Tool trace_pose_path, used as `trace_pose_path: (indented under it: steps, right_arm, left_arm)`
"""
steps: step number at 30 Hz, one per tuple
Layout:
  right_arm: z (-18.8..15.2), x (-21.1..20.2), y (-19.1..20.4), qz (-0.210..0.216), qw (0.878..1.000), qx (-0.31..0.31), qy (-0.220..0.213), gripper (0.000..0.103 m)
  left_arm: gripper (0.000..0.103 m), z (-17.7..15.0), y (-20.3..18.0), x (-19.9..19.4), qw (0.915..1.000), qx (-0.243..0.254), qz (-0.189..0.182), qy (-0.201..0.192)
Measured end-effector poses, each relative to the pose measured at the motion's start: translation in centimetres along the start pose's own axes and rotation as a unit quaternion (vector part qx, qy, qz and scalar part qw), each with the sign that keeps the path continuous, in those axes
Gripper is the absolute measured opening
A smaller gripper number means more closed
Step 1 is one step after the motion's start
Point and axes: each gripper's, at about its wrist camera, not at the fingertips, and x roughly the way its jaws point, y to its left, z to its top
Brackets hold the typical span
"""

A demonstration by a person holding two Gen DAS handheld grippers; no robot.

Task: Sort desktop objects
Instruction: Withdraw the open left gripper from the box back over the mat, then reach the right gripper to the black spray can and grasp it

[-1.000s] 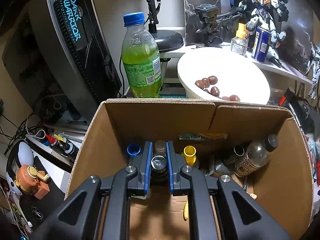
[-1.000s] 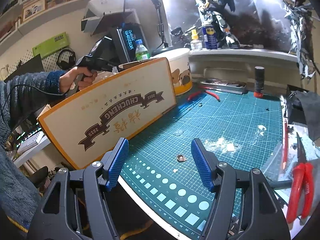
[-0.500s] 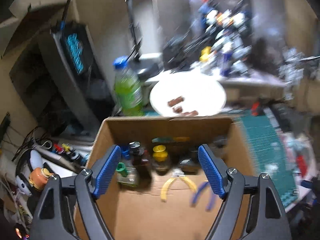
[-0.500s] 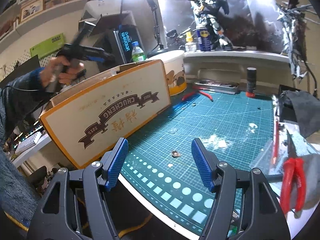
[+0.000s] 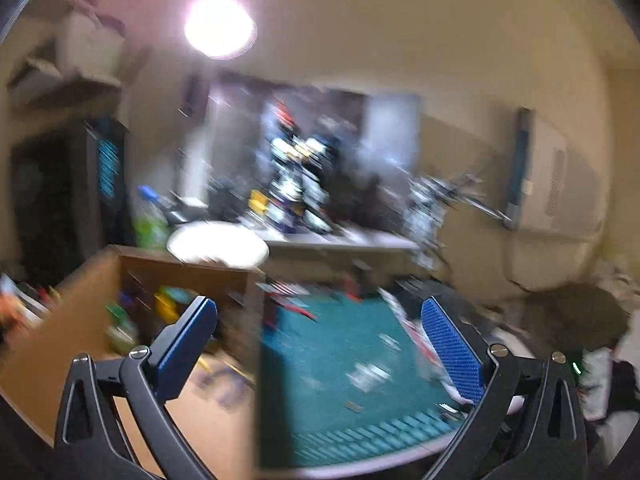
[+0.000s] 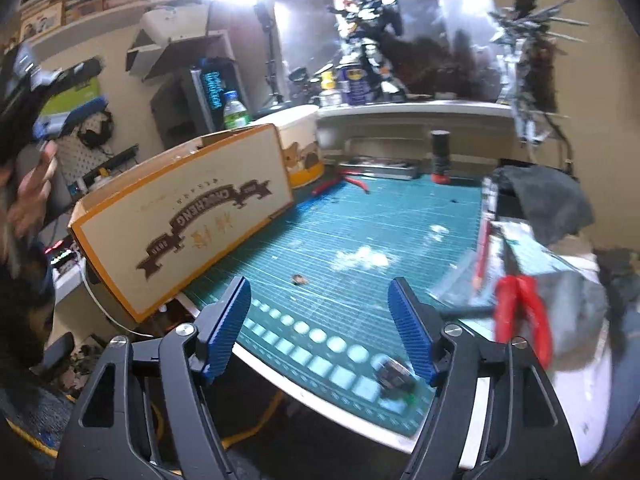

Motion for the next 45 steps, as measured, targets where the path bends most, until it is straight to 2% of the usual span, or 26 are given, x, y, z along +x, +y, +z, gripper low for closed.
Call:
trace_pose_path:
  steps: [3,5,8,13,15,23,27,31,35,36,37,41,45]
  right_arm:
    - [-0.9,-1.2,-1.0,-0.020,1.000,0.015,0.000,0.069]
    - [-1.4,-2.0,-1.7,-0.036,0.999,0.026,0.001,0.069]
    - [-1.5,-2.8,-1.9,-0.056,0.998,0.028,-0.002,0.069]
    - [-0.9,-3.3,-2.0,-0.083,0.996,0.023,-0.007,0.069]
    - [-0.4,-2.9,-2.3,-0.089,0.996,0.027,-0.008,0.069]
    - [2.9,0.7,-3.5,-0.090,0.996,-0.006,0.000,0.069]
    - [6.7,3.9,-4.7,-0.089,0.995,-0.033,-0.006,0.069]
    - [11.7,9.5,-6.7,-0.099,0.993,-0.057,-0.004,0.069]
    - [15.6,16.0,-9.6,-0.129,0.990,-0.052,0.006,0.066]
    - [16.4,17.6,-10.5,-0.136,0.990,-0.043,0.011,0.061]
    - [17.2,19.2,-11.4,-0.143,0.989,-0.033,0.018,0.061]
    - [18.9,24.8,-13.4,-0.178,0.983,-0.024,0.044,0.059]
    - [19.1,28.1,-14.1,-0.195,0.978,-0.040,0.061,0.056]
  left_arm:
    - [0.103,-3.7,-3.6,2.7,0.9979,0.053,-0.009,0.036]
    - [0.103,-5.7,-4.7,4.3,0.9966,0.075,0.005,0.035]
    - [0.103,-7.5,-4.8,7.2,0.9956,0.081,0.012,0.045]
    - [0.103,-7.4,-3.0,10.3,0.9956,0.049,0.016,0.078]
    - [0.103,-7.2,-2.4,10.8,0.9958,0.037,0.024,0.080]
    - [0.103,-5.9,-2.3,10.6,0.9956,0.025,0.031,0.085]
    - [0.103,-3.7,-2.6,8.7,0.9972,0.031,0.020,0.065]
    - [0.103,-1.3,-2.0,6.8,0.9987,0.022,0.014,0.044]
    - [0.103,0.0,-0.9,6.3,0.9989,-0.003,0.016,0.044]
    - [0.103,0.2,-0.7,6.3,0.9988,-0.005,0.023,0.043]
    - [0.103,0.3,-0.6,6.4,0.9986,-0.005,0.028,0.043]
    - [0.103,0.5,-0.5,6.6,0.9984,-0.004,0.032,0.046]
    - [0.103,0.3,-0.8,7.0,0.9981,0.007,0.032,0.052]
